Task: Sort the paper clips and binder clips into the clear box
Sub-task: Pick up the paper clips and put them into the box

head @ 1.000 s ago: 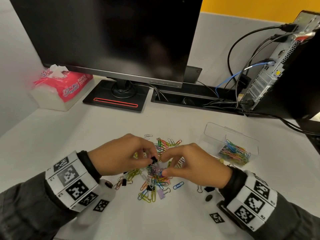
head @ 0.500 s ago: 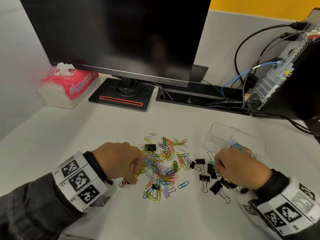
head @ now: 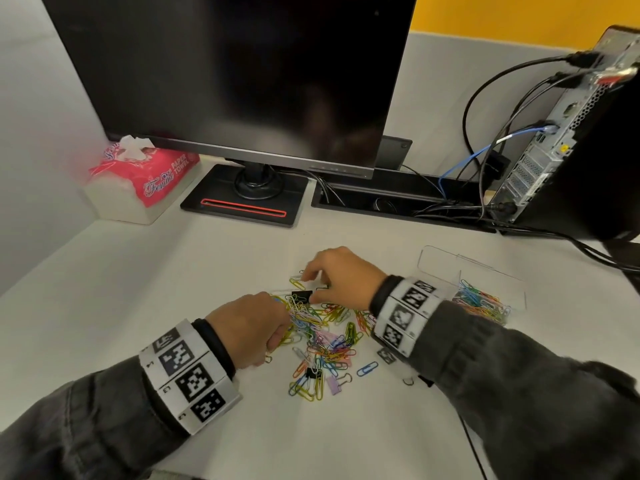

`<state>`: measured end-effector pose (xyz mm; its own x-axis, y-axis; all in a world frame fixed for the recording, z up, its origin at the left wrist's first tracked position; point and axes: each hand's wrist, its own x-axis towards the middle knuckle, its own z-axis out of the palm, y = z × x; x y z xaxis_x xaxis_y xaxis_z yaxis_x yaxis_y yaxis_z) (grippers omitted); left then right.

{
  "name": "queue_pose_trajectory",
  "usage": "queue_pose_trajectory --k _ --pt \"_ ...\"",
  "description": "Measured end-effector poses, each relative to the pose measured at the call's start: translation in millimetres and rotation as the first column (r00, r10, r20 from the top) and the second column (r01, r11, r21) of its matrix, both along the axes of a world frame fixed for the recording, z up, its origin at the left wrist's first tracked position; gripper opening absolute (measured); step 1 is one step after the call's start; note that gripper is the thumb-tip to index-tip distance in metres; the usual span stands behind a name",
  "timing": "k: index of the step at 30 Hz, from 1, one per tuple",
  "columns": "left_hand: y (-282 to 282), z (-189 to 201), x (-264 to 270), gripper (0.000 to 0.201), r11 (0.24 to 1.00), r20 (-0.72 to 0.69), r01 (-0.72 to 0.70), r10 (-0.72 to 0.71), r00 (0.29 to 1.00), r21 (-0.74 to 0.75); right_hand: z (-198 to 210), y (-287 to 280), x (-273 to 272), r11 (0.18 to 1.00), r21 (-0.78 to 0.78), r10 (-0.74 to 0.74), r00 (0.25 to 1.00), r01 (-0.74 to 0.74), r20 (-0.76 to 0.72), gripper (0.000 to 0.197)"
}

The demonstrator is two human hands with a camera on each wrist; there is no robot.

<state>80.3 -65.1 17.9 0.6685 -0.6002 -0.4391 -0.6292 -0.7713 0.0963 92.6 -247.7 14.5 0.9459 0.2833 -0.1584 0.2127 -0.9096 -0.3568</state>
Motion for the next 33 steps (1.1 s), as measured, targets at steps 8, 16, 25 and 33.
queue_pose_trajectory --k 8,16,25,33 --pt "-1 -4 2 0.024 1.0 0.035 0.009 -0.008 0.999 -0.002 -8 11 10 0.999 0.036 0.019 0.998 -0.017 -0.055 0.023" --pt "5 -6 13 0.034 0.988 -0.031 0.041 -0.046 0.998 -0.146 1 -13 0 0.993 0.103 -0.064 0.995 0.057 0.073 0.02" --pt "4 -1 14 0.035 0.968 0.116 -0.008 0.038 0.993 -0.25 3 -21 -16 0.898 0.421 -0.139 0.99 0.126 -0.001 0.02" --pt "-7 6 19 0.012 0.706 0.0 -0.14 0.195 0.981 -0.694 20 -14 -6 0.773 0.632 -0.053 0.998 0.062 -0.033 0.024"
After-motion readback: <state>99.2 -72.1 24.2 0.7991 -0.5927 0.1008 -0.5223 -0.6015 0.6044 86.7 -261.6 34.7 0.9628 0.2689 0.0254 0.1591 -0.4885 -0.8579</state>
